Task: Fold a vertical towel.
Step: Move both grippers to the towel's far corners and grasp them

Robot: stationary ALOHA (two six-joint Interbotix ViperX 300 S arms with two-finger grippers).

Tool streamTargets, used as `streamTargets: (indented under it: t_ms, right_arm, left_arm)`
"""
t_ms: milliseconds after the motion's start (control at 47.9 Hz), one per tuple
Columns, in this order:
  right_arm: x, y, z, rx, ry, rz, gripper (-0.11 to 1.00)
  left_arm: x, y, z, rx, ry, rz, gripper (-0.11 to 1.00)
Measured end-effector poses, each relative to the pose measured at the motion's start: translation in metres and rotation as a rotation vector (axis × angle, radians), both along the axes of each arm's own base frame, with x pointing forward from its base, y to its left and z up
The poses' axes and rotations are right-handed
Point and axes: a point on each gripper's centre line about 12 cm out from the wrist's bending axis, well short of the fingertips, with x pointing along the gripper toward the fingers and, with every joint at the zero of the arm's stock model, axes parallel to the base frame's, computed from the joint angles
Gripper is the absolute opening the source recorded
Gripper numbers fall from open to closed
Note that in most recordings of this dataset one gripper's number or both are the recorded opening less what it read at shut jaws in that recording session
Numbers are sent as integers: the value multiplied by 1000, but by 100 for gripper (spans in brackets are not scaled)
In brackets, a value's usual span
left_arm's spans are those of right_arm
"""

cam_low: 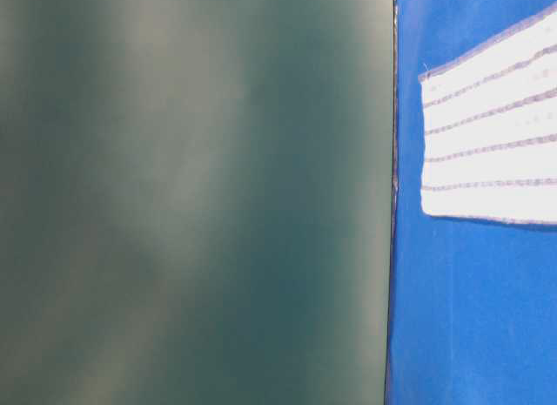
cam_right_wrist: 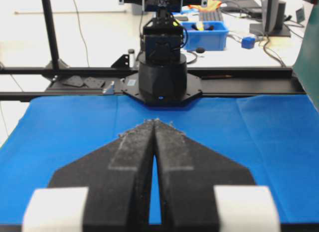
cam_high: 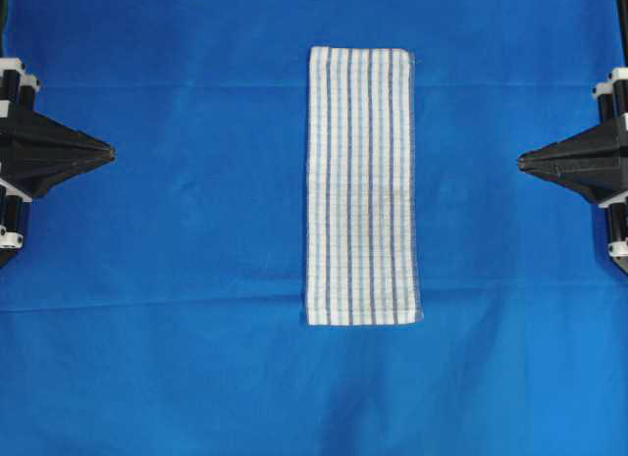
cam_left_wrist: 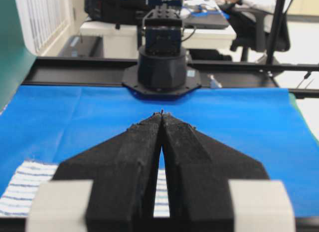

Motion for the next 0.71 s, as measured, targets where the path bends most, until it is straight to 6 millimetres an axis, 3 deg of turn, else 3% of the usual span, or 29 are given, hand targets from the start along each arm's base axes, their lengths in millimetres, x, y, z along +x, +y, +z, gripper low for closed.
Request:
streamTargets:
  t_ms: [146,355,647,709]
  right_arm:
    - [4,-6,-2,14,37,-30,0]
    - [13,-39,-9,73,137,-185,0]
    - [25,-89,-35,129,316,-384,0]
    - [28,-99,-40,140,346,-416,1]
  left_arm:
    - [4,1,-1,3,11,5,0]
    - [21,11,-4,3,38,52,0]
    - [60,54,-27,-29,142,208,1]
    - [71,65,-31,-35,169,242,8]
